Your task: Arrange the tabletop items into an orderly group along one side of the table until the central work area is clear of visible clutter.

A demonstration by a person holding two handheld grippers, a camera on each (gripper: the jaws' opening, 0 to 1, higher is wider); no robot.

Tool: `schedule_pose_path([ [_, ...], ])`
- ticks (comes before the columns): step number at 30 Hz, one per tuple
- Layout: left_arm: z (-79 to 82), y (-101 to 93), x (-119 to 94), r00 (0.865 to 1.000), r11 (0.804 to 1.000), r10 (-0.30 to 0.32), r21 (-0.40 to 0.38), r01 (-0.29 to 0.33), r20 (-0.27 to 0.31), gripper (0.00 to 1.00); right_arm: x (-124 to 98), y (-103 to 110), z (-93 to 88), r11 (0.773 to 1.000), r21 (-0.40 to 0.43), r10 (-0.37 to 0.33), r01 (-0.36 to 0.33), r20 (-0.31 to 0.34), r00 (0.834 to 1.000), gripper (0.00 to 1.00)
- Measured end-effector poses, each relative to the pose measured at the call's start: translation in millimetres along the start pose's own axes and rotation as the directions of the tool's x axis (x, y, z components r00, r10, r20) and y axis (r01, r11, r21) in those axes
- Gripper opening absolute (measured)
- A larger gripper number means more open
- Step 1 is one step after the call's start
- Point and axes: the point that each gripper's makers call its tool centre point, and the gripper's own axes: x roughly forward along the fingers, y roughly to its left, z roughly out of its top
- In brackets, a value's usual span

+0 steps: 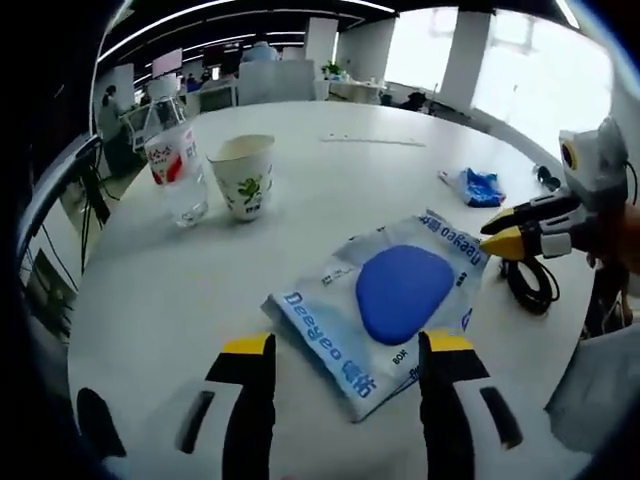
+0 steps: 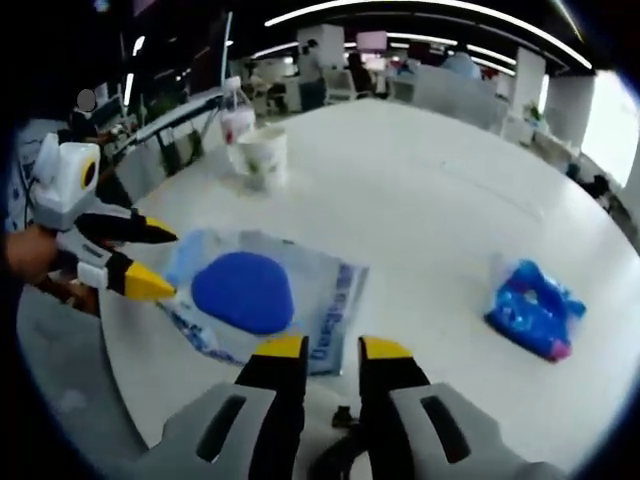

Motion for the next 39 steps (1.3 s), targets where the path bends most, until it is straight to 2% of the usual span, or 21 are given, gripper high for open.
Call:
schedule_pose_path([
  [8,-14.8,2.9,1,1.000,0.999,-0.014,-0.040,0.014,-0.023,0.44,6,0,-7.1,1.000,0.017,0.010,-0.009,-0.023,1.000,0.13],
  [11,-19.4,1.1,2,0.999,0.998,-0.032,-0.047,0.031,-0.032,0.36,9,2,-9.3,1.000,0.025,0.012,-0.011,-0.032,0.999,0.12],
  [12,-17.4,3.6,3,1.000,0.999,-0.028,-0.033,0.028,-0.012,0.34,10,2,-9.6,1.000,0.027,0.012,-0.012,-0.030,0.999,0.12],
  [13,-20.9,3.2,1,0.999,0.999,-0.027,-0.047,0.026,-0.025,0.33,10,3,-10.3,1.000,0.028,0.013,-0.012,-0.031,0.999,0.12],
  [18,-18.9,8.1,2,1.000,0.998,-0.020,-0.056,0.019,-0.022,0.26,12,4,-15.7,1.000,0.028,0.014,-0.012,-0.048,0.999,0.08],
  [22,-21.5,5.0,1,0.998,0.998,-0.039,-0.061,0.036,-0.039,0.14,12,5,-16.7,0.999,0.039,0.018,-0.016,-0.051,0.999,0.07],
  [27,-19.9,5.2,3,0.999,0.998,-0.036,-0.051,0.034,-0.041,0.11,10,8,-17.5,0.998,0.047,0.034,-0.031,-0.061,0.998,0.01],
  [29,-17.4,3.8,3,0.998,0.997,-0.043,-0.060,0.041,-0.038,0.07,9,9,-18.4,0.999,0.041,0.037,-0.034,-0.068,0.997,0.00],
  [33,-12.6,-0.1,5,0.998,0.998,-0.052,-0.026,0.051,-0.042,0.02,8,8,-18.2,0.999,0.035,0.036,-0.034,-0.070,0.997,0.00],
  [39,-4.1,-1.1,5,0.998,0.998,-0.062,-0.023,0.061,-0.031,0.00,0,7,-13.6,0.998,0.044,0.037,-0.035,-0.060,0.998,0.00],
])
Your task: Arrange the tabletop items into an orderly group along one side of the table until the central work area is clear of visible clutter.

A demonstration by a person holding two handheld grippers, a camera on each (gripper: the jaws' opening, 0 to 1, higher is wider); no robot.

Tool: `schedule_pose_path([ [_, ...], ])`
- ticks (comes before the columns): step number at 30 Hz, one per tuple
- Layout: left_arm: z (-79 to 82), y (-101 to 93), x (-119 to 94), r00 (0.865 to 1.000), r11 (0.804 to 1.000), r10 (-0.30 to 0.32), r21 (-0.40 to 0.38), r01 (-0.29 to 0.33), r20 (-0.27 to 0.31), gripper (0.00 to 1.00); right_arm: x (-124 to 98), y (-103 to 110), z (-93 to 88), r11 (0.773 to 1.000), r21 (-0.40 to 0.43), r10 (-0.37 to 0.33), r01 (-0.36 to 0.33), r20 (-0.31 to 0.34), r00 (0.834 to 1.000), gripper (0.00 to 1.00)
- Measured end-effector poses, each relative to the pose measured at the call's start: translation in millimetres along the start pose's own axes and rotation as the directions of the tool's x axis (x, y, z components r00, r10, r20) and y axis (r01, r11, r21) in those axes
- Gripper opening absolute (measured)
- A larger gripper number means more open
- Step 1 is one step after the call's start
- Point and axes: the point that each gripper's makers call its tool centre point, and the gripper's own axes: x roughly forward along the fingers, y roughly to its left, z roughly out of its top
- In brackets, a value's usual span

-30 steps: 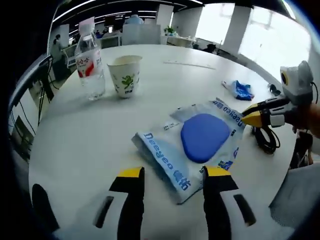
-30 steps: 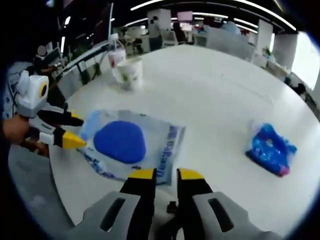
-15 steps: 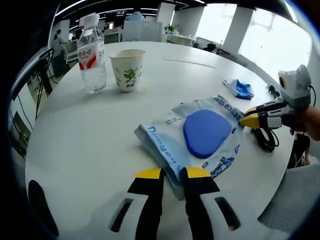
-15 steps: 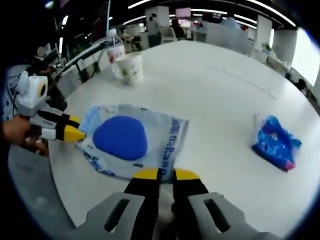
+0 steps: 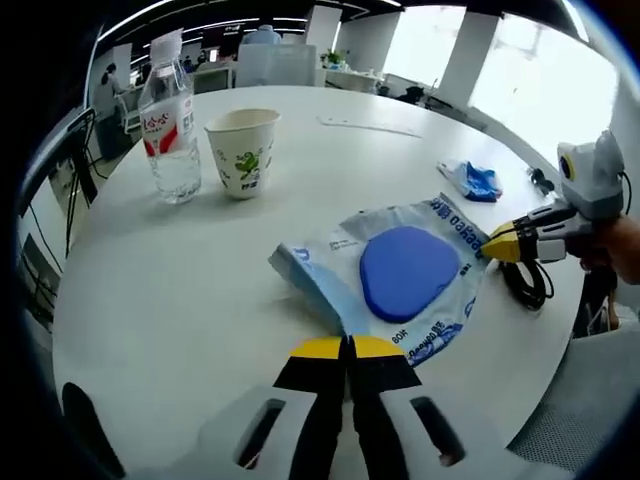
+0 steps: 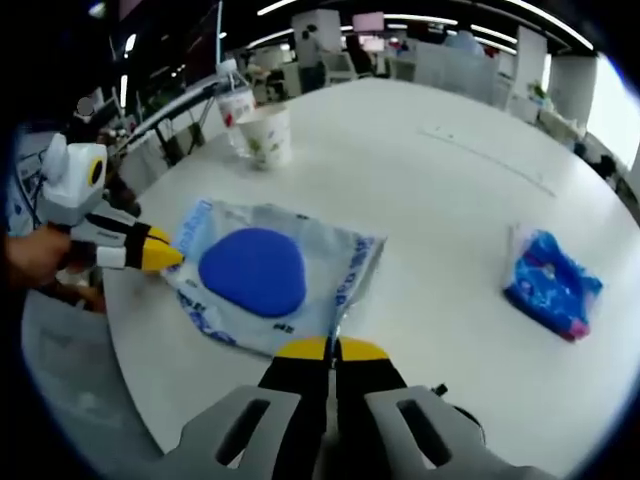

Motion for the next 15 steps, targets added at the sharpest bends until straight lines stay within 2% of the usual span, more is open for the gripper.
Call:
schedule_pose_path([
  [15,30.3,-5.0,0,0.999,0.999,-0.024,0.049,0.023,0.021,0.00,-19,-10,14.9,0.999,0.028,-0.028,0.027,0.048,0.998,0.00],
])
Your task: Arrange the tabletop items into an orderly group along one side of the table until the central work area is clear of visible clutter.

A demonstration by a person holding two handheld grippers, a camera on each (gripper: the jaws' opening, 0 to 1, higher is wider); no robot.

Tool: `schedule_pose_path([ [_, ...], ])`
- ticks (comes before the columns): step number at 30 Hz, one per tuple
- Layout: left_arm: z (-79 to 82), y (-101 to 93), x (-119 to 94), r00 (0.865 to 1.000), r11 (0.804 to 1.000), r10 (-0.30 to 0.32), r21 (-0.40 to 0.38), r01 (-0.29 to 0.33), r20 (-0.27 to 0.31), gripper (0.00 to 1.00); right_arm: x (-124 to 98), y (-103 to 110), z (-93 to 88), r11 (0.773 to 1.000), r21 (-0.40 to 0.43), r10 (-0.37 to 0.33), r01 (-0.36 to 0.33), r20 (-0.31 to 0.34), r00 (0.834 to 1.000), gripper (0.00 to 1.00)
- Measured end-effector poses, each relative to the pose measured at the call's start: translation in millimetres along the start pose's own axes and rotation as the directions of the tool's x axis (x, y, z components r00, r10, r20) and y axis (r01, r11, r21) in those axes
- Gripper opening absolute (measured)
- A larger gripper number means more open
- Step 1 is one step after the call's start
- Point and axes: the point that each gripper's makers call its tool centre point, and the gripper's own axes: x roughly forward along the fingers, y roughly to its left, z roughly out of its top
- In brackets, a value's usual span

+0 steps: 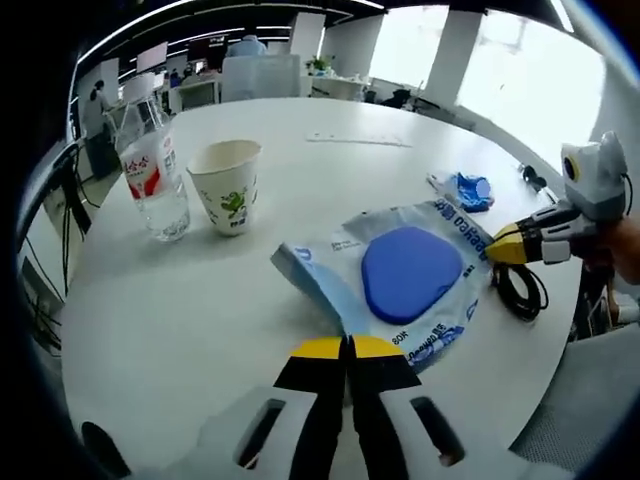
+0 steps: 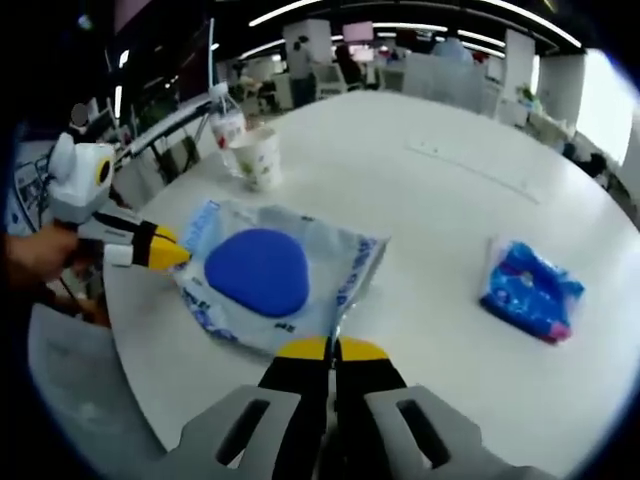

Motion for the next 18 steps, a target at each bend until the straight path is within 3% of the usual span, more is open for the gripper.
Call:
schedule_pose_path([
  [18,48.4,-12.6,10,0.999,0.997,-0.032,0.077,0.029,0.037,0.00,-22,-25,18.5,0.998,0.041,-0.048,0.046,0.048,0.998,0.00],
])
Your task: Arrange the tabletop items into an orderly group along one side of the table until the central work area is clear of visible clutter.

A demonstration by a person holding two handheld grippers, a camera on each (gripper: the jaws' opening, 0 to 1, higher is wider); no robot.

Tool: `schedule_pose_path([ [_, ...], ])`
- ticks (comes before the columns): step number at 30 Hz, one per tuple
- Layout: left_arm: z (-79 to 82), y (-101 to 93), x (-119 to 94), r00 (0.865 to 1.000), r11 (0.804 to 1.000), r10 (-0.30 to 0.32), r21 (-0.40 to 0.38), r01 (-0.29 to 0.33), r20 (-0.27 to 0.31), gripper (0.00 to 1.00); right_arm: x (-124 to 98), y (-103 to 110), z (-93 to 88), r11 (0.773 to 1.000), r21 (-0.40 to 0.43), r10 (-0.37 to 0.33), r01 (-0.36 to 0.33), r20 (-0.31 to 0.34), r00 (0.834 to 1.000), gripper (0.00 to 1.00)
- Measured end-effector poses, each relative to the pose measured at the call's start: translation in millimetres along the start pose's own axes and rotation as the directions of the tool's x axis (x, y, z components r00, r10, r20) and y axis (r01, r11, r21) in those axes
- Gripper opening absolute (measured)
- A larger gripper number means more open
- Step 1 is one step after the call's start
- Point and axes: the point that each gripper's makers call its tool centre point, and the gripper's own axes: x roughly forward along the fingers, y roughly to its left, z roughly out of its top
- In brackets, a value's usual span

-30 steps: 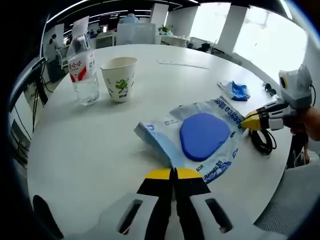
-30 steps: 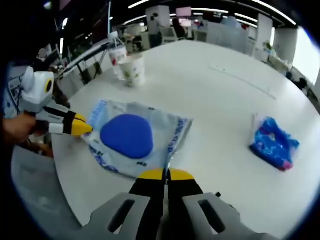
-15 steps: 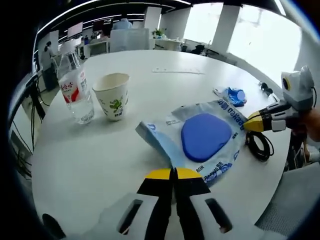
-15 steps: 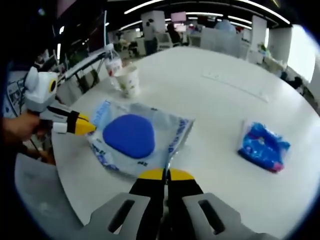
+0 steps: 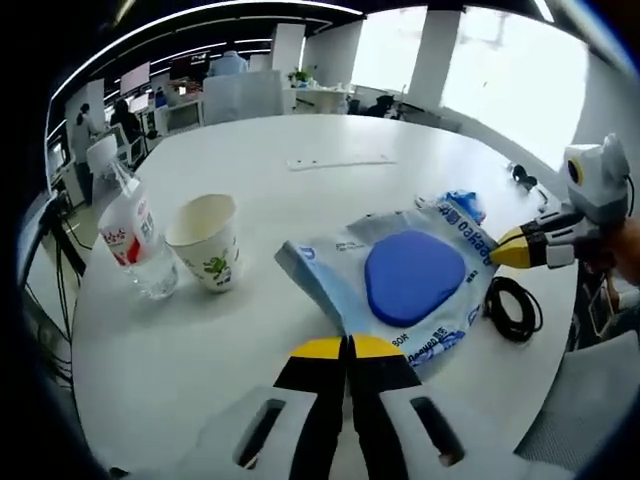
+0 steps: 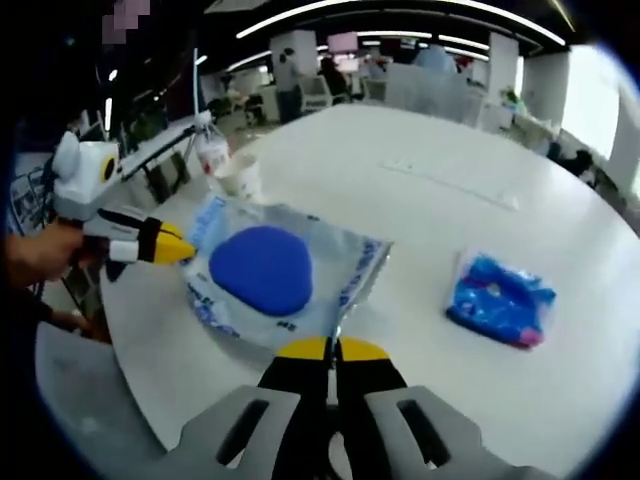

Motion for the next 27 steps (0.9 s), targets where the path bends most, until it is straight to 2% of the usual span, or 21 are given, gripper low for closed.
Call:
schedule_pose_path([
  [10,12.8,-5.3,9,1.000,1.000,-0.010,0.022,0.010,-0.006,0.00,-2,-13,5.3,0.999,0.038,-0.015,0.014,0.015,1.000,0.00],
  [17,18.0,-3.2,16,1.000,1.000,-0.012,0.028,0.012,-0.011,0.00,0,-18,7.9,0.998,0.060,-0.012,0.011,0.017,1.000,0.00],
  [21,20.6,-1.0,18,1.000,1.000,-0.015,-0.005,0.015,-0.004,0.00,2,-21,9.6,0.998,0.063,-0.008,0.007,0.019,1.000,0.00],
  [27,24.0,1.1,25,1.000,1.000,-0.011,0.016,0.012,-0.011,0.00,10,-25,9.9,0.997,0.076,-0.008,0.007,0.015,1.000,0.00],
])
